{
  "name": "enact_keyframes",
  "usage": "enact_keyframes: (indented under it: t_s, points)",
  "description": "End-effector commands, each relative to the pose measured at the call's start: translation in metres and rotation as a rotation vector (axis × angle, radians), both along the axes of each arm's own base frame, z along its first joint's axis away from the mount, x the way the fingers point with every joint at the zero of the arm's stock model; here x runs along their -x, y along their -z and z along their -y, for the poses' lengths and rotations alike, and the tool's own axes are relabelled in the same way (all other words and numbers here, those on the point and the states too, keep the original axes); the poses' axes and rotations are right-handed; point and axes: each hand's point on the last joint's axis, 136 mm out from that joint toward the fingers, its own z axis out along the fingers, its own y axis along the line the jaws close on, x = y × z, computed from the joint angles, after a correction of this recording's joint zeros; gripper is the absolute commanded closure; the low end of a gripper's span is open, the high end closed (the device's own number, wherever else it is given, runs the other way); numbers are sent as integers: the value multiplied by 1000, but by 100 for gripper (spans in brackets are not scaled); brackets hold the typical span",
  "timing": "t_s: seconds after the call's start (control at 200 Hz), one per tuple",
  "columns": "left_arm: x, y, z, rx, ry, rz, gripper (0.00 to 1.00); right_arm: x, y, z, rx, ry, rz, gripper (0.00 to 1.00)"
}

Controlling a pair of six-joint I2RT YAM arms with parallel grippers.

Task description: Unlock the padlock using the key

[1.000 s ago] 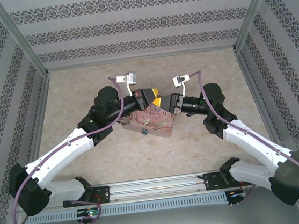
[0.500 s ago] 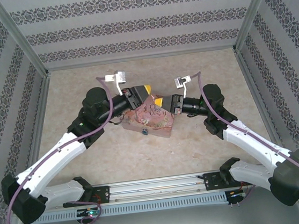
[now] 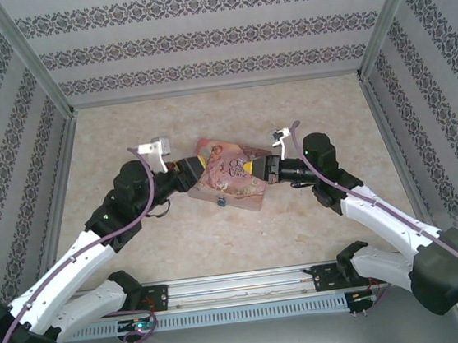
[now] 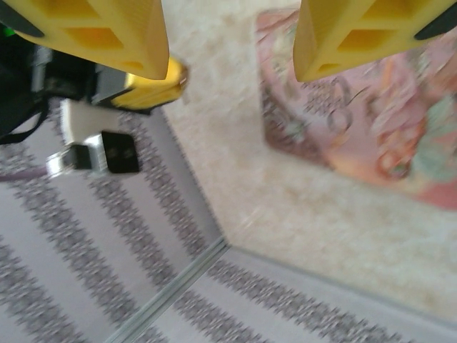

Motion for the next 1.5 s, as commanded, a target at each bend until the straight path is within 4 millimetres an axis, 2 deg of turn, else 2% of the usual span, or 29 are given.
enact_keyframes:
  t_s: [0.0,0.35,0.66,0.869,1.094,1.279,1.499]
  points:
    - [4,30,-16,-74,-43,-29,51,-4,25,4,72,13,-9,100]
    - [9,100,-16,-116,-31,-132,47,-17,72,12,128,43,-139,100]
    - [-6,147,-11,-40,-82,-214,40,-29,109,17,168,61,-230,100]
    - [-21,165,-8,11,-93,-260,38,-35,128,18,200,83,-263,100]
    - [-35,175,0,30,-74,-279,36,-36,145,21,232,97,-291,100]
    - [-47,183,2,56,-71,-294,36,-37,150,22,245,101,-300,100]
    - [-69,183,8,83,-45,-301,36,-42,152,21,249,106,-306,100]
